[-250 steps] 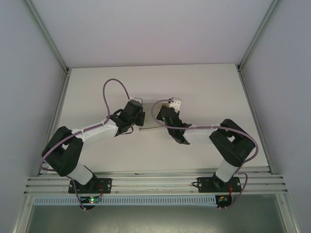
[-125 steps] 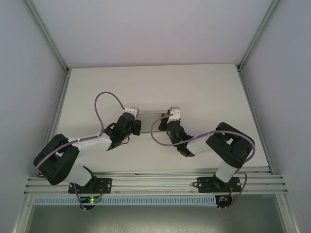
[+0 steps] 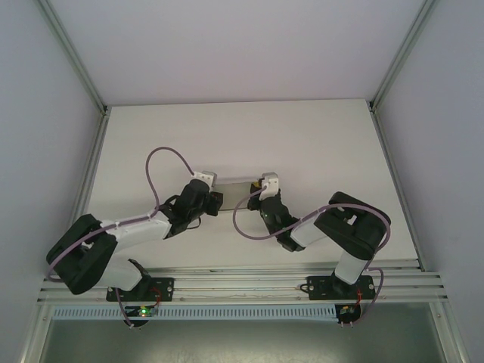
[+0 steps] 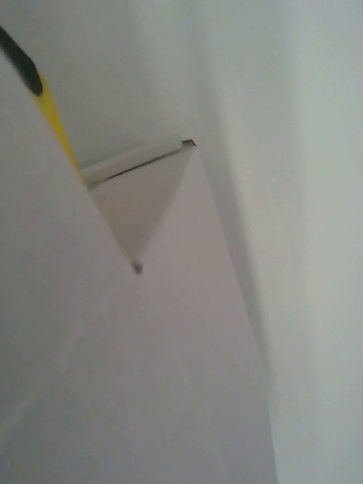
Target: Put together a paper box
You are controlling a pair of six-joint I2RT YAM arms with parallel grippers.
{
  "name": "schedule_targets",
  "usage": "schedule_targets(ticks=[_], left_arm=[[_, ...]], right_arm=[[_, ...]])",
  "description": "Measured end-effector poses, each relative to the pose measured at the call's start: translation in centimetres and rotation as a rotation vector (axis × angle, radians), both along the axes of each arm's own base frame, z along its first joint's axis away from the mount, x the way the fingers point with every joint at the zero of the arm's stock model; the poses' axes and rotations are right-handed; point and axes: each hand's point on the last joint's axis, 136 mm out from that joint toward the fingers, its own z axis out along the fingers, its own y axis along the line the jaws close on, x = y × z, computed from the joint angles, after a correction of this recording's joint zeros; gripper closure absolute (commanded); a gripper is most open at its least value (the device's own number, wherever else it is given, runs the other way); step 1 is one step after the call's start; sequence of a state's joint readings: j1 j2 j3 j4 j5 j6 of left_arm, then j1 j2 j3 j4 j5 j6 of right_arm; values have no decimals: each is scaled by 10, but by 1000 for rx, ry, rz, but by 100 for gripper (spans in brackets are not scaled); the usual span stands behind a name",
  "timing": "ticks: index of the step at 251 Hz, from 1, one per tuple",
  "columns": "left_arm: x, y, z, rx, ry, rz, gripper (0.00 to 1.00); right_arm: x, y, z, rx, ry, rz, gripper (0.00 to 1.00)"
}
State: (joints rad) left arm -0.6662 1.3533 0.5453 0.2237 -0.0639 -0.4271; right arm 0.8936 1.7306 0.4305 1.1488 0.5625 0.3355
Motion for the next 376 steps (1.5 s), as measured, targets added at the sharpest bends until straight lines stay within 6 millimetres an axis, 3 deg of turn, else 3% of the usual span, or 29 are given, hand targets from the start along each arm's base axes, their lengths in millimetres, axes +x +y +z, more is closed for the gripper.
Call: schedule_targets(ticks=[27,34,46,49,94,156,204,223,241,255,273,289,307,337,376], left_arm=[[-10,7,7,22,14,2,37],[-12,10,8,29,20,9,29],[-16,15,12,43,23,14,2],[-17,16,12,43,25,17,0],[-34,29,34,26,24,28,0],[-57,39,83,-117,-20,42,0],[-44,54,128,-154,-37,197,0],[-40,58,135,-161,-43,235,0],[-27,61,125,-171,32,284,0],[-3,65,116,-197,79,351,0],[16,64,84,-207,176,394,0],[17,60,51,-202,272,403,0],[13,53,28,-217,348,400,0],[15,41,14,-294,396,382,0],[16,31,4,-366,432,367,10]], right_arm=[[-5,6,-1,-8,2,18,100],[-7,7,-1,-11,2,18,100],[-8,7,-1,-18,0,16,100],[-8,7,-1,-21,-1,14,100],[-8,6,-2,-39,-2,2,100],[-10,7,-1,-53,-4,0,100],[-11,9,-2,-63,-5,1,100],[-11,9,-2,-67,-7,2,99],[-11,9,-2,-78,-9,2,98],[-11,10,-2,-82,-11,5,98],[-12,10,-2,-86,-13,5,98],[-12,10,-2,-88,-13,4,98],[-11,11,-3,-89,-13,4,98],[-10,12,-4,-90,-11,3,97],[-10,8,-9,-110,-2,-15,90]])
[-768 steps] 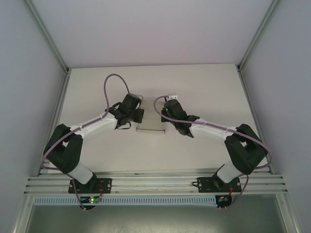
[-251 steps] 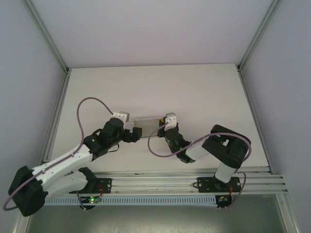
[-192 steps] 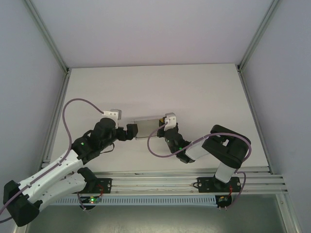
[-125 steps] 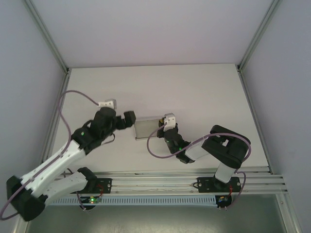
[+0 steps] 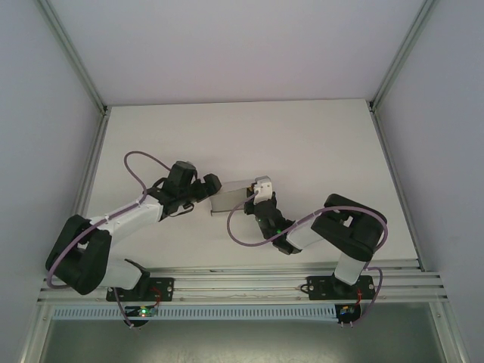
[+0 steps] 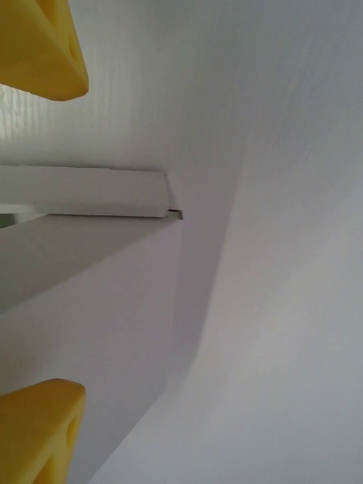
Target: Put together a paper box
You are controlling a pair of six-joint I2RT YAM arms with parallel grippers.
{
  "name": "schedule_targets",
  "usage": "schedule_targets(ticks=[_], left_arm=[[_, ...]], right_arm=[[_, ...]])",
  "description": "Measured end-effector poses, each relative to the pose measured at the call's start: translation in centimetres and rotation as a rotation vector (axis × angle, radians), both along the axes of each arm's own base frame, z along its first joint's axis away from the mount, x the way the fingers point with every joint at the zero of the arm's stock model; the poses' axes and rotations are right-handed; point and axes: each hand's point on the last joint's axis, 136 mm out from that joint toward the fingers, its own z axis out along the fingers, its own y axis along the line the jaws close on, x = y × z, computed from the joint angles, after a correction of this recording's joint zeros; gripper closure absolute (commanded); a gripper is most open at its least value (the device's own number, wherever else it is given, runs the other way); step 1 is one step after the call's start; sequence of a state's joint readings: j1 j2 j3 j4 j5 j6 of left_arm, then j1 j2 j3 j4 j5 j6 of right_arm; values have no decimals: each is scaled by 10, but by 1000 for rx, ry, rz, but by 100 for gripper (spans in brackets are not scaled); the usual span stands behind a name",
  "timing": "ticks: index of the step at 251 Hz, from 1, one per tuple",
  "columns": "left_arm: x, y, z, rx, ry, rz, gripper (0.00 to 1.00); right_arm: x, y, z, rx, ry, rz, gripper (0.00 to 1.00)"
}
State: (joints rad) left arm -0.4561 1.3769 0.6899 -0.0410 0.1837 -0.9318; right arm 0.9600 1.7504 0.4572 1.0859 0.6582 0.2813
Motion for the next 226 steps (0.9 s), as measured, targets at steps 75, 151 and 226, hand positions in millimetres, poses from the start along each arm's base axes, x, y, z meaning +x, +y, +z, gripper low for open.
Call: schedule_targets(ticks=[75,151,226], left_arm=[[1,-9,-13,-53,7,-13,33],[3,-10,-18,-53,-9,-18,34],[2,-9,-25,-25,-8,-44,40]], right_arm=[[-13,5,-32,-79,99,64,71],[-36,17,-30,-140,190,236,2],[-81,21,-26,-168,321,461,2]])
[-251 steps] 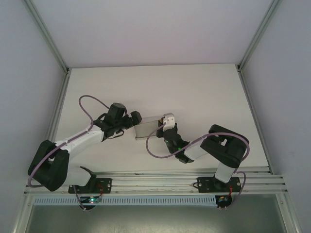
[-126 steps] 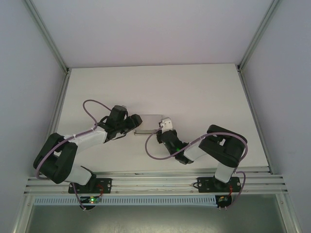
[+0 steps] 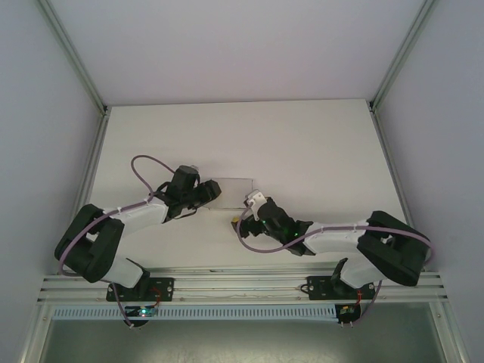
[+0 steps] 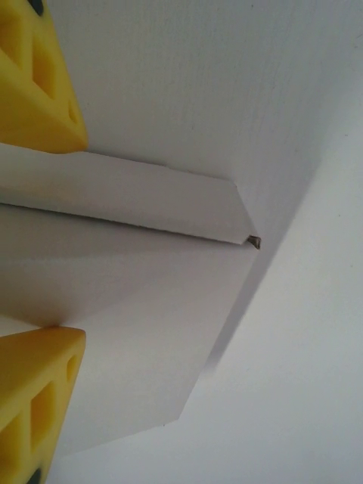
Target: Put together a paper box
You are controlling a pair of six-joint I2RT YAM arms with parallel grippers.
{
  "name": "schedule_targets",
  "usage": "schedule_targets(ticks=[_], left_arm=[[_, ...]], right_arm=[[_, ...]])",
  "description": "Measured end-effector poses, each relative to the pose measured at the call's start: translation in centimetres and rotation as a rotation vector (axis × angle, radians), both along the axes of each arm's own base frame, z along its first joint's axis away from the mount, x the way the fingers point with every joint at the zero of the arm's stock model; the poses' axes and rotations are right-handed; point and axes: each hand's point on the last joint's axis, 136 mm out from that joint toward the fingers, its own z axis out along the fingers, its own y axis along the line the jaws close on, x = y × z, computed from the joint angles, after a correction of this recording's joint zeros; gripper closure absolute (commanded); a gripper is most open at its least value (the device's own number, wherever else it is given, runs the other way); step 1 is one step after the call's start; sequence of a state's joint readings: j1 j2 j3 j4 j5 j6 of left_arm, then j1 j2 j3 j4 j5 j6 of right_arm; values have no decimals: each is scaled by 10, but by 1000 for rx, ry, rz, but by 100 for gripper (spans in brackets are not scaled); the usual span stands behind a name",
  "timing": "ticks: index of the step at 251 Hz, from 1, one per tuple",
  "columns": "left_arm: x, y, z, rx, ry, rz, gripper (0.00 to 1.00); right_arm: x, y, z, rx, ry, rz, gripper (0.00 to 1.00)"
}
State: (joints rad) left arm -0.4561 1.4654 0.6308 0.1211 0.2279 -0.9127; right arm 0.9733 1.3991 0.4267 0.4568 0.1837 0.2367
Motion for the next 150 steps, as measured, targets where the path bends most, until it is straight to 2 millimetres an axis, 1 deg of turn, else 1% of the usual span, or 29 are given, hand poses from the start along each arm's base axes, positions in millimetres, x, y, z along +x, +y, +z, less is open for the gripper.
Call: schedule_targets(ticks=[8,36,57,66,82,107,123,150], left_arm=[[0,0,-2,5,2,-3,41],[-1,0,-5,17,1,-18,49],[1,-2,-5,15,-13,-32,54],[2,-3,-5,16,-19,-36,54],[3,-4,-6,16,-26,-47,58],[5,-7,-6,15,-38,-64,61],[5,-8,-6,14,-43,-73,62],[5,-9,-6,12,-50,-81,64]], right_arm=[[-4,-2,1,-2,11,12,2],[-13,-9,9,8,21,26,2],[-15,-15,24,42,12,6,2],[-14,-17,31,60,4,-9,2],[-9,-25,45,102,-4,-54,2],[1,-39,55,142,-2,-124,2],[9,-49,57,155,5,-169,2],[22,-67,52,171,41,-253,2]])
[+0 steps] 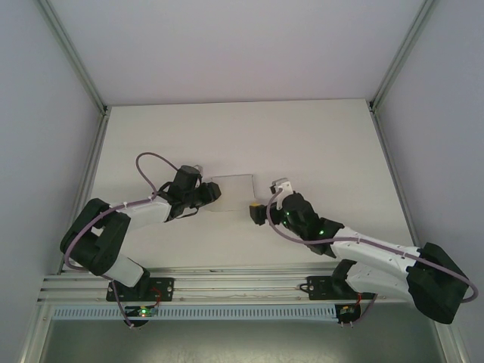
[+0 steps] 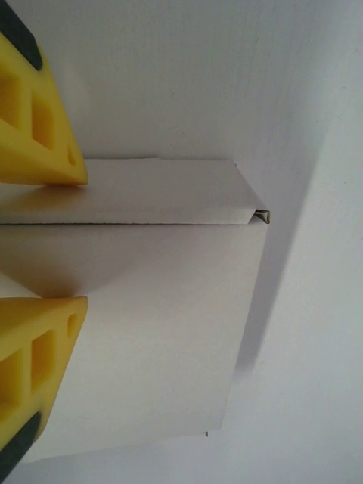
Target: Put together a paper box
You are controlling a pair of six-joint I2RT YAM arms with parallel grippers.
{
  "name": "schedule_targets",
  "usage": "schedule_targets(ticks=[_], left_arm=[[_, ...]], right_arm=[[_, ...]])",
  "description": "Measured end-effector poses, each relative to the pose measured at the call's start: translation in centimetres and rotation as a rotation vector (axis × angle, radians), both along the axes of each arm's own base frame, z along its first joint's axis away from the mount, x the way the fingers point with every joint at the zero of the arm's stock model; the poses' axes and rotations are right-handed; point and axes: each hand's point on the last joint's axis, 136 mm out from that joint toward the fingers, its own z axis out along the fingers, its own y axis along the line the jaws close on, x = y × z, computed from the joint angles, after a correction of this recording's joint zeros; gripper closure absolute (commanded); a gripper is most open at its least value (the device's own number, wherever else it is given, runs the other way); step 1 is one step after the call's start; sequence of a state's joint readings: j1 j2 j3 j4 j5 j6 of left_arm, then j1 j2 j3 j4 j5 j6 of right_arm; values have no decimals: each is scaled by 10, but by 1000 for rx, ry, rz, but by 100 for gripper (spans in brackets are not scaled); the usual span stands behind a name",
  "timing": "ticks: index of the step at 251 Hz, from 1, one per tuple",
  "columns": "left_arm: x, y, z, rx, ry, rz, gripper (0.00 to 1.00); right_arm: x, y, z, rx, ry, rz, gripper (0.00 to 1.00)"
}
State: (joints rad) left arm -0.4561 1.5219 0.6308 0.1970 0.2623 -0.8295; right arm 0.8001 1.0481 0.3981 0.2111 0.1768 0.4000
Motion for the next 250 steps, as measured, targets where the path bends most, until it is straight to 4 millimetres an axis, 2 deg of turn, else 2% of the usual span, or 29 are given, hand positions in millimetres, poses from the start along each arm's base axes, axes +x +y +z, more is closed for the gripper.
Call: schedule_targets(ticks=[17,34,47,66,133,174,214,250], left_arm=[[0,0,-1,-1,-7,-2,66],[0,-1,-2,-8,-14,-6,78],[0,-2,-3,-11,-20,-16,83],[2,-5,-4,-20,-27,-21,85],[2,-4,-6,-77,-70,-23,89],[2,-2,-7,-169,-88,-27,93],[8,-8,-7,-262,-102,-53,94],[8,-9,-8,-328,-113,-61,94]], right_arm=[[9,-11,-3,32,40,-56,2],[20,-21,-6,72,90,-111,2],[28,-25,-7,101,124,-139,2],[36,-27,-9,121,172,-159,2],[47,-9,-20,127,312,-116,2],[54,1,-31,149,411,-68,2],[55,16,-38,173,488,-4,2],[60,20,-42,202,533,15,6]])
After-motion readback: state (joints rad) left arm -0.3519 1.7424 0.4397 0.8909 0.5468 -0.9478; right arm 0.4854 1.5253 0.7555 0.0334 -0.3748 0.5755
